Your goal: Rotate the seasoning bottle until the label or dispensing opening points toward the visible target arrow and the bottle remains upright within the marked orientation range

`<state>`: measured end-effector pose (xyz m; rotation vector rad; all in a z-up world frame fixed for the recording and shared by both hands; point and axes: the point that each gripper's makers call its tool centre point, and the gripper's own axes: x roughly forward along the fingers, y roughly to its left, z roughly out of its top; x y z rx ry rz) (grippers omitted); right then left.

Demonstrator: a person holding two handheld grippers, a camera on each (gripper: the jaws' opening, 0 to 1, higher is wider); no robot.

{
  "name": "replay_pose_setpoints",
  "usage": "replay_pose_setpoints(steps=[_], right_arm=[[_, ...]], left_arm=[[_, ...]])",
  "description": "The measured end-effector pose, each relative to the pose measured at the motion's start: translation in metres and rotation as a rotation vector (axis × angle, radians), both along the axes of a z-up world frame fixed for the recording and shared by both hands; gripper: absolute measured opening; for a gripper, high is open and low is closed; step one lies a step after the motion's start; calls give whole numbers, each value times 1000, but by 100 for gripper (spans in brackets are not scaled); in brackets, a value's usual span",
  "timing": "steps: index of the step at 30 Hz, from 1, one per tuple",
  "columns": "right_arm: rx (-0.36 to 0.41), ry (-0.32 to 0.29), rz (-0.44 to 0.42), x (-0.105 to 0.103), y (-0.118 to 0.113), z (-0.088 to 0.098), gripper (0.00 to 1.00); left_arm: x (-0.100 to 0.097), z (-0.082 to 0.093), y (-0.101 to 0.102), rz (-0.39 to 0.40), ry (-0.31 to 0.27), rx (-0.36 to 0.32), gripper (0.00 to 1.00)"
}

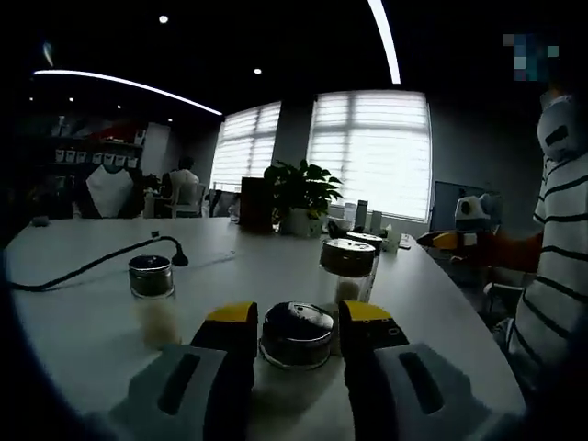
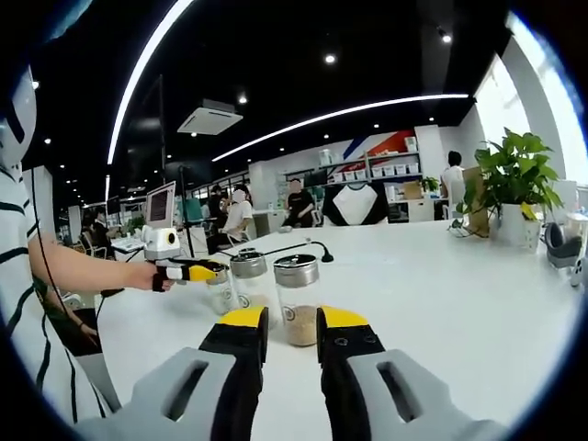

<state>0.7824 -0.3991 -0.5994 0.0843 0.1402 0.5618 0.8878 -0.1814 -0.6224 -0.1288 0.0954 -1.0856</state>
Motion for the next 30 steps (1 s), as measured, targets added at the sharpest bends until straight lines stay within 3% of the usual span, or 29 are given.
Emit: replay_pose_setpoints(steps=[2, 8, 11, 13, 15, 17, 21, 25, 28, 30], right_arm=[[-2, 3, 3, 0, 0, -1, 19], [-2, -4, 4, 1, 2, 1, 19], [-3, -1, 5, 1, 3, -1, 19], [-2, 4, 4, 1, 3, -2, 19], [-2, 8, 2, 1, 3, -4, 19], [-4, 11, 1, 1, 3, -5, 19], [3, 15, -4, 0, 2, -6, 19], [-1, 27, -8, 0, 2, -10, 19], [-6, 33, -6, 0, 3, -11, 19], [-8, 29, -4, -1, 3, -10, 19]], left_arm=[[-5, 2, -1, 13, -16, 7, 37], [4, 1, 10, 221, -66, 65, 38], [-2, 6, 7, 263, -142, 112, 42], [-2, 14, 10, 325, -120, 35, 42], [4, 14, 18, 409, -98, 24, 43], [6, 7, 19, 438, -71, 63, 42], [3, 8, 12, 427, -106, 101, 45], [4, 11, 8, 470, -153, 138, 45], [6, 2, 4, 478, -211, 252, 44], [8, -1, 2, 486, -235, 289, 44]])
